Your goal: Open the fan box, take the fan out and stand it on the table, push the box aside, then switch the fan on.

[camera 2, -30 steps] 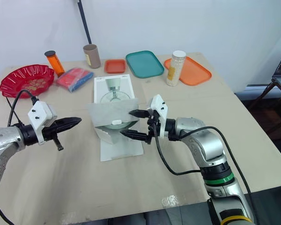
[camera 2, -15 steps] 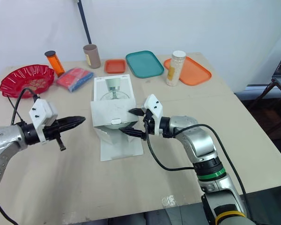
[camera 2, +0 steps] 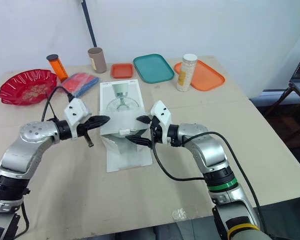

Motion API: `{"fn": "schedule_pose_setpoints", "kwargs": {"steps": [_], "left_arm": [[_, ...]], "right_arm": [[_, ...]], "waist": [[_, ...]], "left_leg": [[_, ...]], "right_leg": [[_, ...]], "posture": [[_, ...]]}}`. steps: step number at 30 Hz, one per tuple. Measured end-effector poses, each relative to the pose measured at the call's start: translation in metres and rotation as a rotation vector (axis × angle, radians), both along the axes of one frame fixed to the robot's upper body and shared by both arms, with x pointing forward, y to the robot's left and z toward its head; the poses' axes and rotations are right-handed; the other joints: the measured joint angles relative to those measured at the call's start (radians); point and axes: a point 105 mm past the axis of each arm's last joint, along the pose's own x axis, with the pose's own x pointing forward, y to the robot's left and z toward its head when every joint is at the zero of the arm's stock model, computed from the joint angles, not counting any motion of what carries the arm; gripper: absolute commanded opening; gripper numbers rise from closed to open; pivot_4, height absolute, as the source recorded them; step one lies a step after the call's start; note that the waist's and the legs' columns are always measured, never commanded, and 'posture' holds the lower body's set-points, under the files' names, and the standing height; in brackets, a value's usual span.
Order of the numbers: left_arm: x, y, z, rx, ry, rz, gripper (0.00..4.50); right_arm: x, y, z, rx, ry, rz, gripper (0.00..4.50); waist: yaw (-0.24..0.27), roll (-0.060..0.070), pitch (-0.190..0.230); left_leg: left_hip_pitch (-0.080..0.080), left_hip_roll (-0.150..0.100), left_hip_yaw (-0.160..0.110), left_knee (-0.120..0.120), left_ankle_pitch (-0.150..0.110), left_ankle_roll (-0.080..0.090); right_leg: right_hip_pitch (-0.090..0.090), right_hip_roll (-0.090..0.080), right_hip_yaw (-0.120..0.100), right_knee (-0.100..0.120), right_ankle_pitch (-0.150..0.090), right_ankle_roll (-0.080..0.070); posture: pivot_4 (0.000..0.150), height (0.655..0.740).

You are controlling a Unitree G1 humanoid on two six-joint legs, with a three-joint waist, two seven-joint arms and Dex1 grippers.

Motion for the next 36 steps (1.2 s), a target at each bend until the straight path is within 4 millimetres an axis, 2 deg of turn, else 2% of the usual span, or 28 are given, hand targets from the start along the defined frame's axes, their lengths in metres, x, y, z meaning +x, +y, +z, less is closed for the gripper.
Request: {"fn": "schedule_pose_setpoints", "kwargs": {"steps": [6, 10, 14, 25, 28, 30, 31, 32, 36], "left_arm": [[0.005, -0.005, 0.0, -0.01, -0.024, -0.007, 0.09], [0.005, -0.01, 0.0, -0.009, -0.034, -0.017, 0.09], [0.006, -0.014, -0.001, -0.027, -0.031, -0.022, 0.09], [0.005, -0.016, -0.001, -0.031, -0.027, -0.031, 0.09], [0.005, -0.017, -0.002, -0.031, -0.025, -0.034, 0.0], [0.005, -0.017, -0.002, -0.031, -0.025, -0.034, 0.0], [0.005, -0.017, -0.002, -0.031, -0.025, -0.034, 0.0], [0.005, -0.017, -0.002, -0.031, -0.025, -0.035, 0.0], [0.004, -0.017, -0.002, -0.031, -0.024, -0.036, 0.0]], "right_arm": [[-0.001, 0.0, 0.006, 0.006, 0.011, -0.011, 4.5], [-0.006, 0.002, 0.022, 0.027, -0.024, -0.003, 4.5], [-0.01, -0.002, 0.031, 0.017, -0.058, -0.009, 4.5], [-0.026, -0.012, 0.022, -0.089, -0.147, -0.008, 4.5], [-0.031, -0.008, 0.02, -0.104, -0.172, 0.01, 3.75], [-0.033, -0.008, 0.02, -0.112, -0.181, 0.014, 2.8], [-0.033, -0.008, 0.021, -0.115, -0.184, 0.017, 2.52], [-0.036, -0.006, 0.02, -0.13, -0.197, 0.03, 1.86], [-0.041, -0.007, 0.012, -0.206, -0.247, 0.06, 0.34]], "waist": [[0.0, 0.0, 0.0], [0.001, 0.0, 0.0], [0.001, 0.0, 0.0], [0.001, 0.0, 0.0], [0.001, 0.0, 0.0], [0.001, 0.0, 0.0], [0.001, 0.0, 0.0], [0.001, 0.0, 0.0], [0.002, 0.0, 0.0]], "left_leg": [[0.0, 0.0, 0.0, 0.0, 0.0, 0.0], [0.0, 0.0, 0.0, 0.0, 0.0, 0.0], [-0.001, 0.0, 0.0, 0.0, 0.0, 0.0], [-0.001, 0.0, 0.0, 0.0, 0.0, 0.0], [-0.001, 0.0, 0.0, 0.0, 0.0, 0.0], [-0.001, 0.0, 0.0, 0.001, 0.0, 0.0], [-0.001, 0.0, 0.0, 0.001, 0.0, 0.0], [-0.001, 0.0, 0.0, 0.001, 0.0, 0.0], [-0.001, 0.0, 0.0, 0.001, 0.0, 0.0]], "right_leg": [[0.0, 0.0, 0.0, 0.0, 0.0, 0.0], [0.0, 0.0, 0.0, 0.0, 0.0, 0.0], [0.0, 0.0, 0.0, 0.0, 0.0, 0.0], [0.0, 0.0, 0.0, 0.0, 0.0, 0.0], [0.0, 0.0, 0.0, 0.0, 0.0, 0.0], [0.0, 0.0, 0.0, 0.0, 0.0, 0.0], [0.0, 0.0, 0.0, 0.0, 0.0, 0.0], [0.0, 0.0, 0.0, 0.0, 0.0, 0.0], [0.0, 0.0, 0.0, 0.0, 0.0, 0.0]], "posture": [[0.15, 0.74], [0.15, 0.74], [0.15, 0.74], [0.15, 0.74], [0.15, 0.74], [0.15, 0.74], [0.15, 0.74], [0.15, 0.74], [0.15, 0.74]]}}
